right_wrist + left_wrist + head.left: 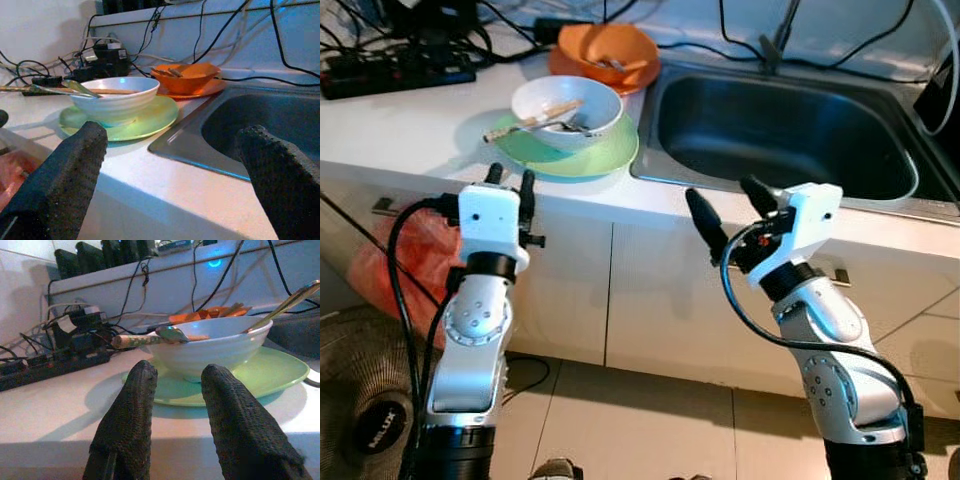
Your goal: Kitchen organization
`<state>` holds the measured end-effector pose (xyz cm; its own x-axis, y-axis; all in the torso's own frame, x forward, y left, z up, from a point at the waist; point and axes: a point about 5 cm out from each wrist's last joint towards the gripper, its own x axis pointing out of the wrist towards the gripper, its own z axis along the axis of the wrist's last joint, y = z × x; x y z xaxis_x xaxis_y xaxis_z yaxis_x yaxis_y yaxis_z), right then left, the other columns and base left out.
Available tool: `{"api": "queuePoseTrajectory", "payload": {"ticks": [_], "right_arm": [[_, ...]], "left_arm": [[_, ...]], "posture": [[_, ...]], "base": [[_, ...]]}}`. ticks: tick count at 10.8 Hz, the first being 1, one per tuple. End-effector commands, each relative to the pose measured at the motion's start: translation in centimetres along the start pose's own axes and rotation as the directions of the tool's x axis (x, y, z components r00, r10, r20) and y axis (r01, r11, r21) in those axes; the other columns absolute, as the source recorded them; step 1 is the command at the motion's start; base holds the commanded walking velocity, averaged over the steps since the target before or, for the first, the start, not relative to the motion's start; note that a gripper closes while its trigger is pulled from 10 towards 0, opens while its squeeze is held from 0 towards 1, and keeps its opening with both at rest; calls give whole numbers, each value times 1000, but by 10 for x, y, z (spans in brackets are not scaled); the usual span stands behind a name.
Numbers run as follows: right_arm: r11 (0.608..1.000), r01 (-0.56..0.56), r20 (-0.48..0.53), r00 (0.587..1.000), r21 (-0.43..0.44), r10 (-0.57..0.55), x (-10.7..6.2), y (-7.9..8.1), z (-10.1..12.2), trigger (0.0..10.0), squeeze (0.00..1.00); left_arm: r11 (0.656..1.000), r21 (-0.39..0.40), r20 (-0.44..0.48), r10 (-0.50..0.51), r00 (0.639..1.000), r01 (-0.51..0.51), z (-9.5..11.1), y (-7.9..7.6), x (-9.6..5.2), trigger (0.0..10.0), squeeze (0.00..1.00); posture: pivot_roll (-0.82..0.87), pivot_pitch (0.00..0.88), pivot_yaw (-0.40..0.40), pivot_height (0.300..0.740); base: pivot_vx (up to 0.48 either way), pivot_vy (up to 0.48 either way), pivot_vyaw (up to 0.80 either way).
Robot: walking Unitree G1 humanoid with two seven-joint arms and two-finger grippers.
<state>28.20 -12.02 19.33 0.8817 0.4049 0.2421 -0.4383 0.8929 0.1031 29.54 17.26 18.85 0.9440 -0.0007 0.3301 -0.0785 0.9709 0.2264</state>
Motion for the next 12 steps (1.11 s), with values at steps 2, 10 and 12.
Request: {"api": "queuePoseTrajectory", "payload": {"ticks": [2,10,12], "right_arm": [[1000,21,23,1000,-19,-20,-1,-2,4,10000,0],[999,19,25,1000,-26,-18,-1,-1,4,10000,0],[999,17,25,1000,-29,-16,-1,-1,4,10000,0]], "left_arm": [[1000,-1,63,-15,998,15,16,-4,4,10000,0],[999,3,131,-35,991,35,37,-8,6,10000,0],[999,12,136,-37,990,36,38,-8,6,10000,0]], "posture": [[69,89,-73,740],[67,97,-72,740],[68,98,-72,740]], "base": [[298,0,0],[349,0,0],[412,0,0]]}}
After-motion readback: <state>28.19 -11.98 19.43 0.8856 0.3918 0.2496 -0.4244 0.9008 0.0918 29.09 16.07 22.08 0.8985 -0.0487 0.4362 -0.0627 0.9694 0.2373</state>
